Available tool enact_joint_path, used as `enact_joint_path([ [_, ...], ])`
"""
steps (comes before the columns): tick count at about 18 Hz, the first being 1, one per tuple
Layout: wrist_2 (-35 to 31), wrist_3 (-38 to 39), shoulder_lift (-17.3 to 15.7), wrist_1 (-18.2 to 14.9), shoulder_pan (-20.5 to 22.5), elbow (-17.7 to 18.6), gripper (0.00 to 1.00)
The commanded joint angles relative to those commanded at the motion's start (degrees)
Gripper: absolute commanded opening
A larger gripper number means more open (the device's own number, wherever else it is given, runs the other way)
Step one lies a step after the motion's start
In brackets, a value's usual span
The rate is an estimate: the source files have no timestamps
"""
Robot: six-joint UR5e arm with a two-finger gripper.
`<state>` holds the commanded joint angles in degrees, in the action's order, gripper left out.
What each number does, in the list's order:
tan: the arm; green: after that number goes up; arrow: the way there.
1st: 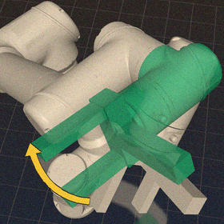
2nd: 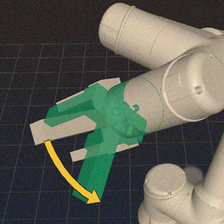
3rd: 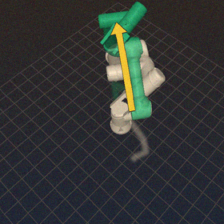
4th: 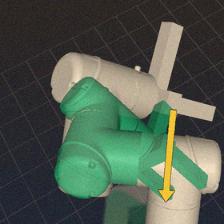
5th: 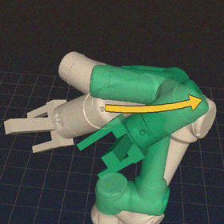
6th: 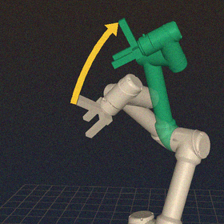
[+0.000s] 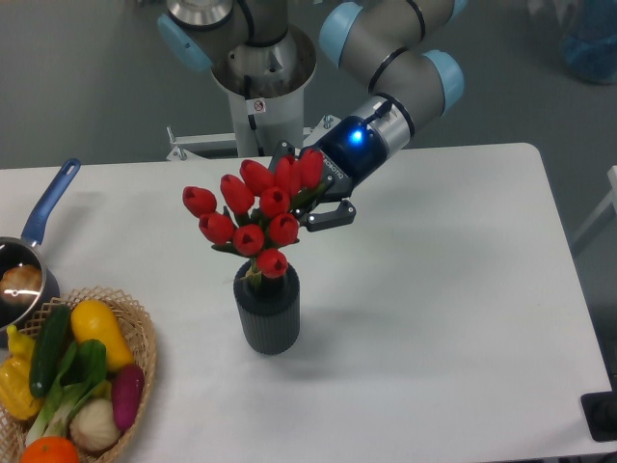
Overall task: Pick up the flowers from the vase
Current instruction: 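Lift the tulip bunch up and out of the black vase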
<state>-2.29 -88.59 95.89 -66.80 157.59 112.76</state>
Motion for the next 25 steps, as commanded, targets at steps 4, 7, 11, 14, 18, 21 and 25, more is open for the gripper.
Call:
enact_joint_path([
  [4, 0.0, 4.6, -0.4, 0.0, 0.4, -1.8, 0.32],
  [7, 0.1, 5.9, -0.5, 0.2, 0.9, -2.6, 0.32],
  [11, 2.5, 8.9, -1.4, 0.2, 2.4, -2.9, 0.32],
  [14, 2.8, 10.3, -2.0, 0.3, 3.1, -3.5, 0.32],
  [18, 4.0, 13.5, -2.6, 0.3, 3.8, -4.1, 0.32],
  [21, 4.4, 15.9, -3.8, 0.4, 4.2, -4.2, 0.32],
  [25, 6.7, 18.5, -4.1, 0.4, 5.4, -4.7, 0.29],
])
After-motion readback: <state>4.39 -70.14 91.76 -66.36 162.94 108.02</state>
